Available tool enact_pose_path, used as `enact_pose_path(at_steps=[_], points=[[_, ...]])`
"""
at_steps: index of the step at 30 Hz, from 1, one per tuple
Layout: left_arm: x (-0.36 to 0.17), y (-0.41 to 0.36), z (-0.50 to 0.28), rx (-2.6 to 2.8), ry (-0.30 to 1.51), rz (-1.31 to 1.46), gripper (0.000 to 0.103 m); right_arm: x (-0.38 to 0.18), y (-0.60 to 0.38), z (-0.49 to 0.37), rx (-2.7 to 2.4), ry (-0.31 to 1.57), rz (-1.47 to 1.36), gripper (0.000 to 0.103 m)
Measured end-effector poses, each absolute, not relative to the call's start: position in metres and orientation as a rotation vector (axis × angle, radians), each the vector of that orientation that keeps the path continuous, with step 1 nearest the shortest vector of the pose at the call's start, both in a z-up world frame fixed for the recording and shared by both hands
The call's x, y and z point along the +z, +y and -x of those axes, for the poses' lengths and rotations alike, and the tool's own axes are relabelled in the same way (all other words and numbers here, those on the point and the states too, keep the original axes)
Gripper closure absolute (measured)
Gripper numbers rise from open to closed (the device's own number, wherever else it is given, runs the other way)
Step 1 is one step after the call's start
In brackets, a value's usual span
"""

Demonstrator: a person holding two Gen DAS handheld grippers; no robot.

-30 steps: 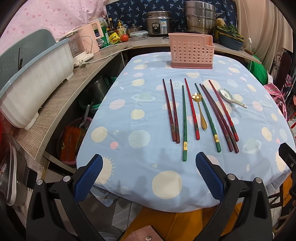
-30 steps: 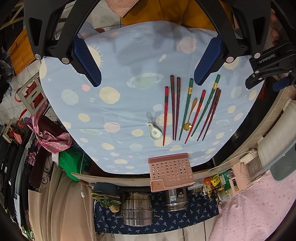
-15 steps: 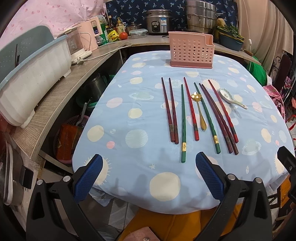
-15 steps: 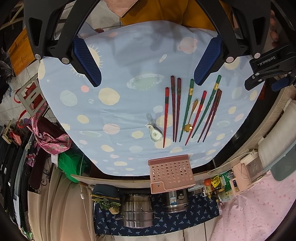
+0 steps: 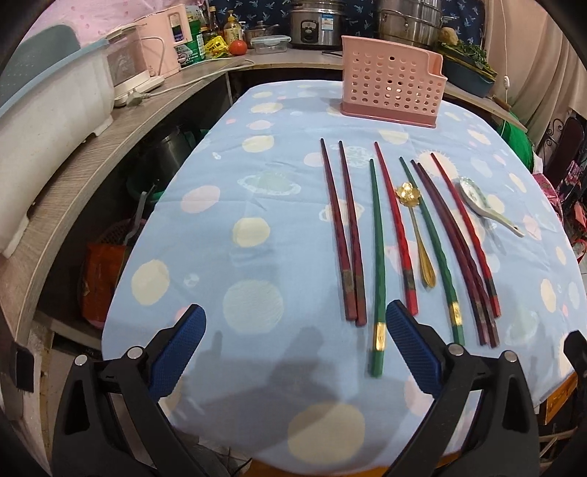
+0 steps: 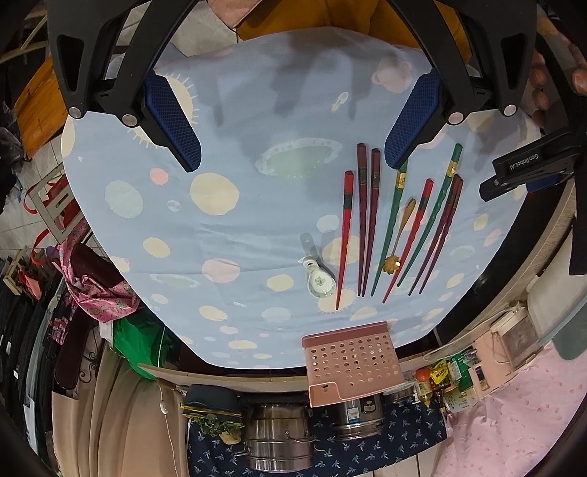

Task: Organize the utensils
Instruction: 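Grasp a dark red chopstick with the left tool while the right tool grasps the white ceramic spoon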

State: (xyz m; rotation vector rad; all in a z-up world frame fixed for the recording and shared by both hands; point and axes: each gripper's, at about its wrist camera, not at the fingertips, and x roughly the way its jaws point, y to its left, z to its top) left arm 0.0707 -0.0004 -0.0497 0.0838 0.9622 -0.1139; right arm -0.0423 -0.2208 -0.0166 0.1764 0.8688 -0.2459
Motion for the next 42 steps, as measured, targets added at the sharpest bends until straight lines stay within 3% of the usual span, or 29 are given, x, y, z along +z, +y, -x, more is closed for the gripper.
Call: enact_pose_path(at_steps=[7,20,27,28,32,34,38,42], points=[[-0.066,-0.004,-0.104,-0.091,0.991,-0.087,0.018,-0.017,-0.226,0.023,-0.243,0.881,-0.186,0.007],[-0.081,0.000,-0.119,-0.092,1.027,-0.080,0.020,-0.024,-0.228,0.008,-0.236,0.900,-0.188,0.007],[-0.080,-0.003,-0.116,-0.134,1.029,-0.066,0.039,-0.024,-0.231,-0.004,-0.230,0.887,-0.190,0.007],[-0.081,-0.005,-0.116,-0.141,1.040,-0.072,0.050,-0.023,-0.233,-0.007,-0.228,0.882,-0.191,0.007],[-0.083,-0.009,-0.114,-0.151,1.036,-0.080,0.055,-0.019,-0.245,-0.025,-0.213,0.855,-0.233,0.007],[-0.083,-0.008,-0.113,-0.157,1.036,-0.076,0.061,-0.018,-0.251,-0.037,-0.201,0.845,-0.254,0.010],[-0.081,-0.006,-0.112,-0.167,1.038,-0.067,0.080,-0.023,-0.261,-0.063,-0.166,0.851,-0.285,0.031],[-0.082,-0.006,-0.110,-0.167,1.033,-0.072,0.082,-0.033,-0.264,-0.083,-0.141,0.870,-0.303,0.051]])
